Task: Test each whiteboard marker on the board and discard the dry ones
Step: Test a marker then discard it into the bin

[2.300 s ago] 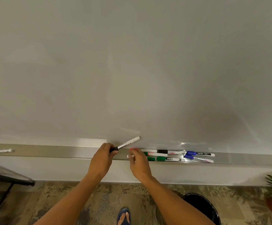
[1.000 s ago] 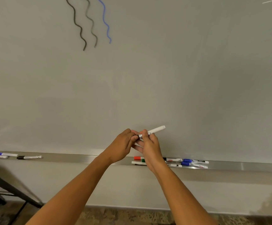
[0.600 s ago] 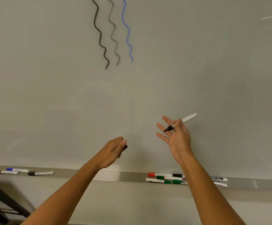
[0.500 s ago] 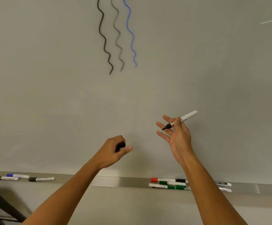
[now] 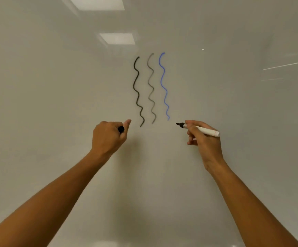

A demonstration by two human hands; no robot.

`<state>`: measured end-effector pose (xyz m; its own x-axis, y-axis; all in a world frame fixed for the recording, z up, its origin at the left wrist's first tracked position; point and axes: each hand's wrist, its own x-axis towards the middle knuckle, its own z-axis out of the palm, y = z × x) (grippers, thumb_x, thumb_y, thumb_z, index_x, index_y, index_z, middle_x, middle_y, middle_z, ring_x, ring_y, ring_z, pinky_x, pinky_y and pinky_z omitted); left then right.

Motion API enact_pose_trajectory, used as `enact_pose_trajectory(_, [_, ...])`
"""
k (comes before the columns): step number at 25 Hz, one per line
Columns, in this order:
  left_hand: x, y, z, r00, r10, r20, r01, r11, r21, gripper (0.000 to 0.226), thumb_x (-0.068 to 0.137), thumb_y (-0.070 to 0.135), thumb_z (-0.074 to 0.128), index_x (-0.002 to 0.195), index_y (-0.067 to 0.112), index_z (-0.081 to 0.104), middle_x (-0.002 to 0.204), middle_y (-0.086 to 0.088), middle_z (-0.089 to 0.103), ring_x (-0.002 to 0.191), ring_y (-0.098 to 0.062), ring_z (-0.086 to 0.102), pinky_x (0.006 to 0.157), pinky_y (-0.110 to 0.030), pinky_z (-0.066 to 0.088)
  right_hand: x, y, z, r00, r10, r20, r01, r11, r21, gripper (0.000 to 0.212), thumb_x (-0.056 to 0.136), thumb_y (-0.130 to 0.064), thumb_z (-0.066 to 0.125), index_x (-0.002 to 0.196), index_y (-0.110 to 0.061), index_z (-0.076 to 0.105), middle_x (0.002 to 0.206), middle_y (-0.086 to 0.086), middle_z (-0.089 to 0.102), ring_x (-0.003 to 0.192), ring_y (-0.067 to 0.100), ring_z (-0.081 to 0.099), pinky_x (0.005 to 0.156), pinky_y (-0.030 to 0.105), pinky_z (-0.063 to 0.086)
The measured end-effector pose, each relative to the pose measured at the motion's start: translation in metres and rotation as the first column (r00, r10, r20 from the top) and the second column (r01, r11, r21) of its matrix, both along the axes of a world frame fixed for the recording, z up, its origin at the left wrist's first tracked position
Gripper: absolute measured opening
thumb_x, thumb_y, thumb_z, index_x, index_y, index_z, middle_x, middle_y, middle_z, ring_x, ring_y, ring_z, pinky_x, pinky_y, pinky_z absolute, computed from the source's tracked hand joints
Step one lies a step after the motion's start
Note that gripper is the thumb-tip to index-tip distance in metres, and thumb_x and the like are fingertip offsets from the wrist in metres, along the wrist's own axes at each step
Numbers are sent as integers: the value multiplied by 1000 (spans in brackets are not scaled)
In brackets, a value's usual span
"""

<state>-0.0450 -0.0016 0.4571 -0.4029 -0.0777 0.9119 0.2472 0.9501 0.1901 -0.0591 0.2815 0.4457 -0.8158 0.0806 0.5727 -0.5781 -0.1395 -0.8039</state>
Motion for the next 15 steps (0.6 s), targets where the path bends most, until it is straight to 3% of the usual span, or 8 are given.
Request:
enact_pose_trajectory(2, [-10,-8,27,997,-31,-76,33,999,29,61,99,38,49,45,23,26,37,8,24,33,-11,22,44,-25,25,-4,-5,25,998,-50,-49,49,999,-12,15,95,-19,64,98,-13,77,73,1,64,63,12,54,63,33,52])
enact_pose_trajectory(4, [-18,-14,49,985,-92,-144,100,994,47,46,97,32,40,53,18,40,48,3,40,42,-15,36,45,-29,31,-8,-10,47,991,-80,-103,78,997,-20,15,96,-20,63,102,-16,76,74,1,66,65,12,57,63,32,53])
enact_pose_trajectory(6, [-28,-19,66,973,-96,-210,95,995,-16,27,90,29,39,81,12,58,82,-4,58,70,-19,52,53,-35,44,-13,-12,64,980,-99,-173,100,995,1,15,96,-20,64,107,-20,73,79,1,70,67,12,60,62,30,55])
enact_pose_trajectory(7, [-34,-22,73,969,-89,-231,77,995,-59,29,89,28,42,101,9,60,103,-9,58,89,-21,54,63,-34,48,-14,-13,72,969,-120,-215,128,991,27,14,95,-21,65,107,-20,72,82,0,72,69,11,62,63,30,56])
enact_pose_trajectory(9, [-49,-31,87,969,-57,-239,20,988,-155,49,87,31,46,130,8,51,133,-16,47,121,-30,46,92,-40,46,-18,-13,87,939,-163,-303,195,977,80,12,95,-23,66,105,-20,72,89,-1,75,72,10,66,64,28,55])
enact_pose_trajectory(11, [-61,-38,98,973,-11,-229,-44,972,-233,65,89,38,44,146,10,36,152,-17,32,143,-35,27,114,-47,30,-23,-13,102,909,-203,-364,256,961,105,12,94,-26,67,104,-22,71,91,-3,74,76,9,68,66,26,56])
enact_pose_trajectory(15, [-76,-46,105,981,66,-180,-120,945,-305,74,94,50,31,156,11,17,164,-13,8,152,-30,1,122,-52,11,-33,-13,130,843,-285,-455,361,928,88,11,93,-24,69,103,-20,71,90,-9,72,81,6,67,67,17,53])
